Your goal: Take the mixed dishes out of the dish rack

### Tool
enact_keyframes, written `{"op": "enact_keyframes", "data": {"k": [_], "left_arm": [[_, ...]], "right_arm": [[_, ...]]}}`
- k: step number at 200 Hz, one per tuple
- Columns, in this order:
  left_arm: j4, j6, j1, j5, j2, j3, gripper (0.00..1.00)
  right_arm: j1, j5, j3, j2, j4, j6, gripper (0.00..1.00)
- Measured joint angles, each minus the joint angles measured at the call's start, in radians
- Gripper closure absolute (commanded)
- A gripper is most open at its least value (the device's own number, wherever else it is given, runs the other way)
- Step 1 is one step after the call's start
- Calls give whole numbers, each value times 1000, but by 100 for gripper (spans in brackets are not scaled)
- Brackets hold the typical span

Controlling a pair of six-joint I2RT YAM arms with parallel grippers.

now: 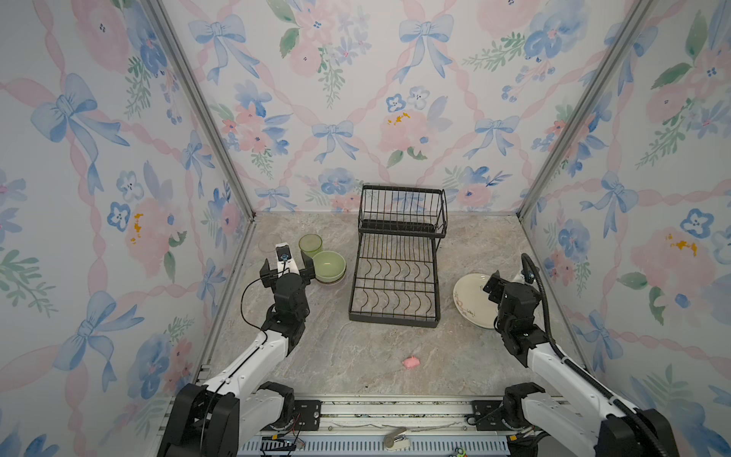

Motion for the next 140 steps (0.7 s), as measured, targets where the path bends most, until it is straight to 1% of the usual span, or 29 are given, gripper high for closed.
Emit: {"op": "enact_keyframes", "data": {"k": [21, 39, 59, 73, 104, 125, 140], "left_arm": [[32, 18, 50, 0, 95, -35, 2], [96, 27, 63, 31, 108, -97, 2], [214, 34, 76, 89, 115, -166, 2], [277, 41, 82, 129, 140, -186, 2], [342, 52, 84, 201, 175, -183, 2], [367, 51, 86, 257, 175, -183, 2], [382, 50, 87, 296, 172, -188, 2]], "right_arm": [[4, 68, -33, 106, 82, -10, 3], [5, 101, -34, 158, 103, -21, 3], [5, 122, -34, 199, 163, -59, 3], [2, 122, -34, 236, 224, -95, 3], [-27, 89, -31, 334, 343, -138, 3], [-51, 62, 15, 412, 338, -143, 3], [-56, 31, 53, 439, 323, -153, 3]]}}
